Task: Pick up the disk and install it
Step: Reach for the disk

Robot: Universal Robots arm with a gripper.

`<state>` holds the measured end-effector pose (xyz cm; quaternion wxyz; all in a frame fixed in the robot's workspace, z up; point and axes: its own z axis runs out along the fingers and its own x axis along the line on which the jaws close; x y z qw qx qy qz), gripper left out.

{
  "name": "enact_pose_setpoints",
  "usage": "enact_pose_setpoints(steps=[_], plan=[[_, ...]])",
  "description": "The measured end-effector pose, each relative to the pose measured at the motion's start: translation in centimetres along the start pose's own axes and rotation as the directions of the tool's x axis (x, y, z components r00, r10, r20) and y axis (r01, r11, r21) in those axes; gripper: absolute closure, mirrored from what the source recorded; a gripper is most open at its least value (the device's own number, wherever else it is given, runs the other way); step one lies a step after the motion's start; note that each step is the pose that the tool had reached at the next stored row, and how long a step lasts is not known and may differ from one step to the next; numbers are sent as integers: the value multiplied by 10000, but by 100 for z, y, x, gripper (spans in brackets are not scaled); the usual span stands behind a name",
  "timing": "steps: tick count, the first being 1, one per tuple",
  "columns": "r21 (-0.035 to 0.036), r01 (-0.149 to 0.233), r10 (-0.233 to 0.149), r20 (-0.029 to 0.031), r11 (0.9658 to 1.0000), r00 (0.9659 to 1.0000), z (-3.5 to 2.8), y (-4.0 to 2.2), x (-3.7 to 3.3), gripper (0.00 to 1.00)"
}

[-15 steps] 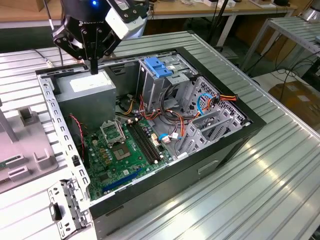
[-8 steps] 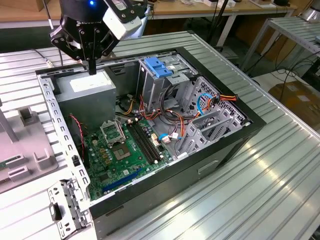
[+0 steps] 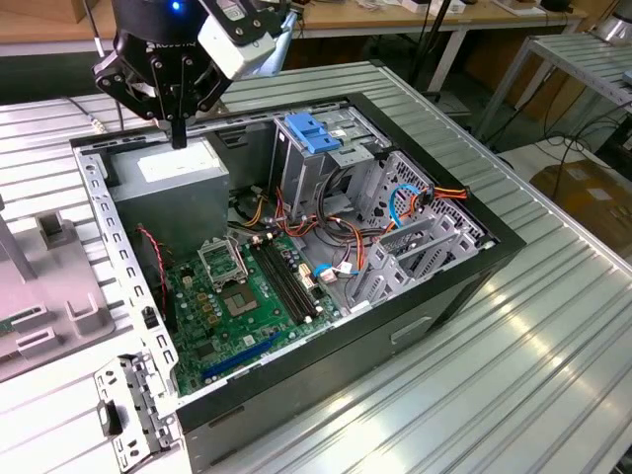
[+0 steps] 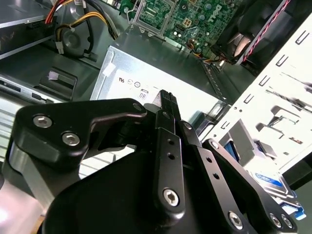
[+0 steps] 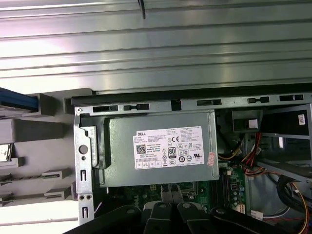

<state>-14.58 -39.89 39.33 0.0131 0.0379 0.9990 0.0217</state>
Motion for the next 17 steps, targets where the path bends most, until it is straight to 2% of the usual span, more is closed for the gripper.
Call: enact_pose_setpoints(steps=[17], plan=[[0,0,0,0,10000,10000,-4,-10,133,89]])
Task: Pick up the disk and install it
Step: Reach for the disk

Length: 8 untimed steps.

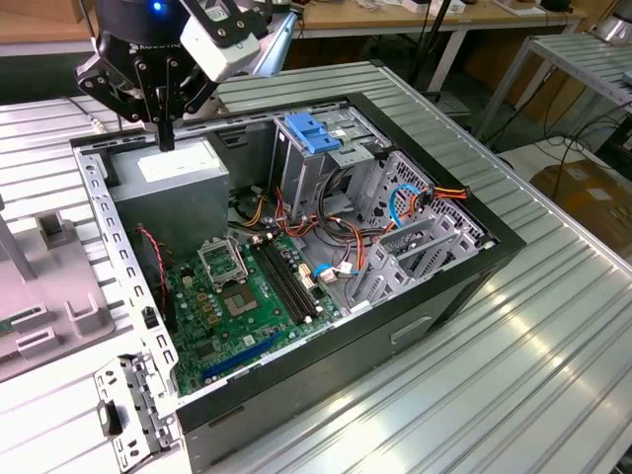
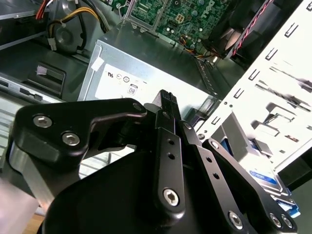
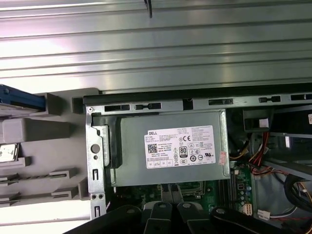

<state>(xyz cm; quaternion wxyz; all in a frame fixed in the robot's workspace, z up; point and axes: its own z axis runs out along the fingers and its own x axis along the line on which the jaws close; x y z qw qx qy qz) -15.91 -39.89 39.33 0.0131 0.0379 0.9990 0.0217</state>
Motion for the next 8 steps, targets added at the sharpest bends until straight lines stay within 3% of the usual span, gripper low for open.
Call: enact_pose_setpoints(steps=[8], plan=[[0,0,0,0,10000,10000,-2,-5,70,89]])
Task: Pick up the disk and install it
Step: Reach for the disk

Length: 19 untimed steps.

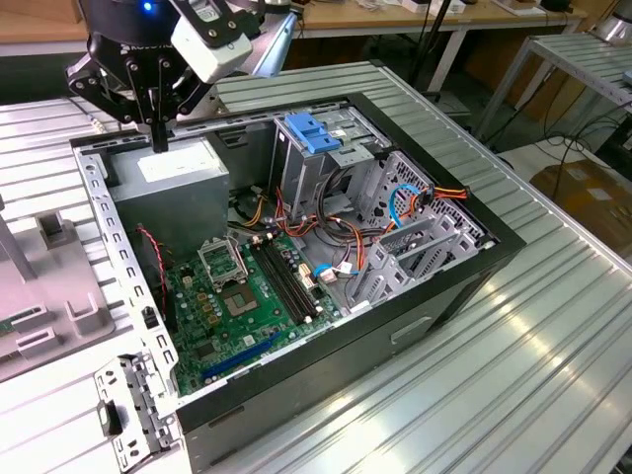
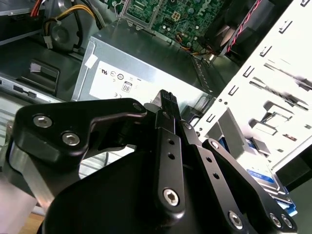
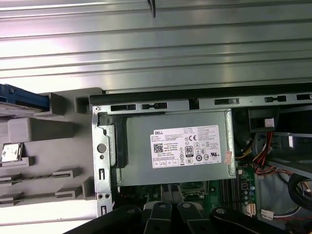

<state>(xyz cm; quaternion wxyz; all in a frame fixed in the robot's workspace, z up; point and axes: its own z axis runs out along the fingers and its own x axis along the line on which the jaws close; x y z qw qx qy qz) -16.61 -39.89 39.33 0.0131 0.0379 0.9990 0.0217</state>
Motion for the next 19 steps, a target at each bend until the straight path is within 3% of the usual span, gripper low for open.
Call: enact_pose_setpoints(steps=[19], plan=[[0,0,0,-1,10000,10000,-3,-13,172,89]])
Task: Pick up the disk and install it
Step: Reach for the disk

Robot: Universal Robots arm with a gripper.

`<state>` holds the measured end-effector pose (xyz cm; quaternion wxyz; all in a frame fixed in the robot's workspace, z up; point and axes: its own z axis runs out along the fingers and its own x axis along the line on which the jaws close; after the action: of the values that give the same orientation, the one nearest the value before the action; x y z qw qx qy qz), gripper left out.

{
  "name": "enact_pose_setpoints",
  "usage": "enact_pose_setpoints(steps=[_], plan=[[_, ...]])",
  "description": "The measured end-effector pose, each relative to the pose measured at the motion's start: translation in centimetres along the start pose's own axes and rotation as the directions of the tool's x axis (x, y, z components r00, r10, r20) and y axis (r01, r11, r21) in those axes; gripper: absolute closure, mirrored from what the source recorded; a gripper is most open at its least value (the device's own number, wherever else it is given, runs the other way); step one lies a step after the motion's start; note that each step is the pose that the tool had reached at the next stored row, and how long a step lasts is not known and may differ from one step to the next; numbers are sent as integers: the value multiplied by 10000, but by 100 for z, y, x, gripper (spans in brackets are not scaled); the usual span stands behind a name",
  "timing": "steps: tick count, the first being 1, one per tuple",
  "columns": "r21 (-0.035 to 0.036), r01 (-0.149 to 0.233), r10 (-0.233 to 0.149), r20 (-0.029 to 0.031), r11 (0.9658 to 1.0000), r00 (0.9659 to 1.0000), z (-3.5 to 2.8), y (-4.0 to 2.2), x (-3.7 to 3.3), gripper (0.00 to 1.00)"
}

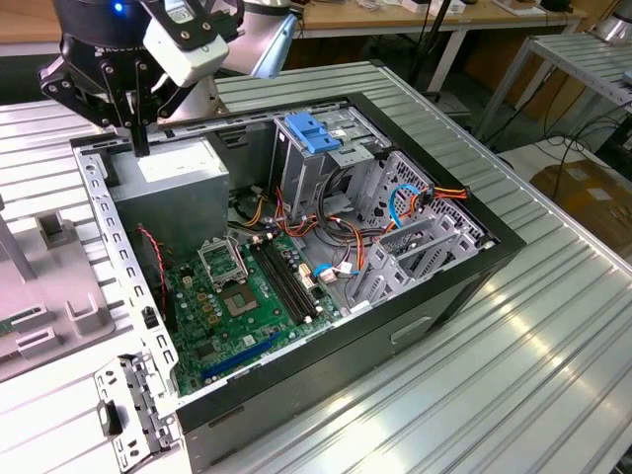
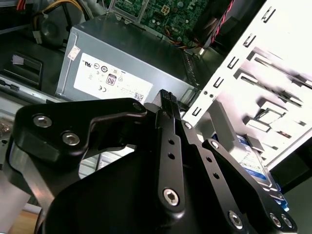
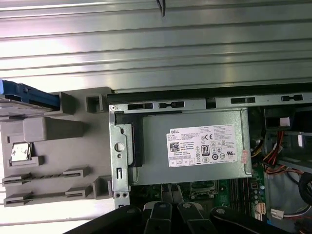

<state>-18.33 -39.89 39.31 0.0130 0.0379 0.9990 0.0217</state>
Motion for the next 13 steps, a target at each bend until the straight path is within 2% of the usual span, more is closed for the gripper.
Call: enact_pose_setpoints(steps=[3,5,13], plan=[[0,0,0,1,10000,10000,0,-4,50,89],[-1,0,0,1,10000,10000,-1,-9,124,89],[0,-1,1,0,10000,10000,-3,-16,217,89]])
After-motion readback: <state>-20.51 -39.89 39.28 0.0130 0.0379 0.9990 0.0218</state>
